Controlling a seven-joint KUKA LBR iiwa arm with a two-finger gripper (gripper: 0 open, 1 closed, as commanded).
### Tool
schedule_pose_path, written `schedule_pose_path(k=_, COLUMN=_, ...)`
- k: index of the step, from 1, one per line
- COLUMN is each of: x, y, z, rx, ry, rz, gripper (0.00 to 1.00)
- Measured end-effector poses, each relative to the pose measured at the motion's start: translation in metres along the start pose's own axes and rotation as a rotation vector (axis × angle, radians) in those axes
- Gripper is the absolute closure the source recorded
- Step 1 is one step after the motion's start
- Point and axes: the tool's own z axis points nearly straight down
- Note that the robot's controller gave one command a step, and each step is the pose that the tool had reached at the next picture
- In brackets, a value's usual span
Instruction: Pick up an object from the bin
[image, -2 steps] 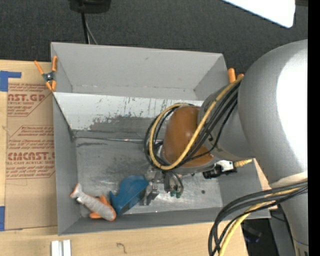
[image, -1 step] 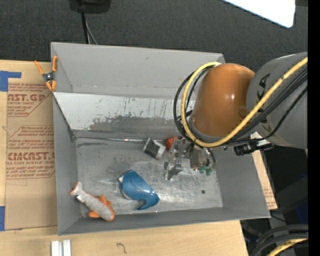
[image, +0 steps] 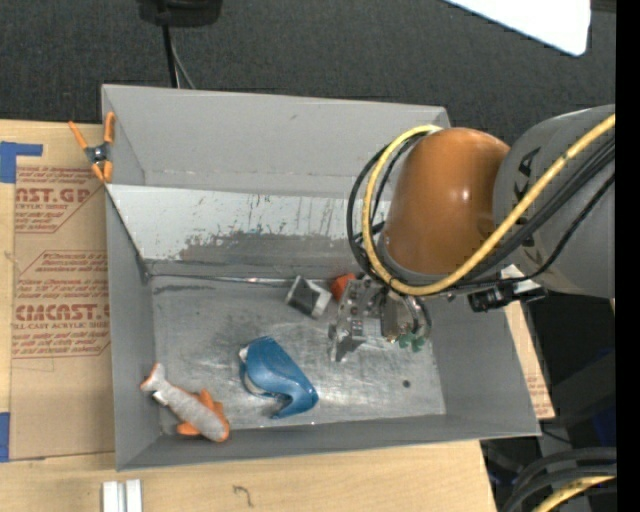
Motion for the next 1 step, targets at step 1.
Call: schedule_pose_path(k=1, x=-0.0006, y=0.0058, z=0.0901, rx=0.000, ry=0.007, rz=-0.295, gripper=0.00)
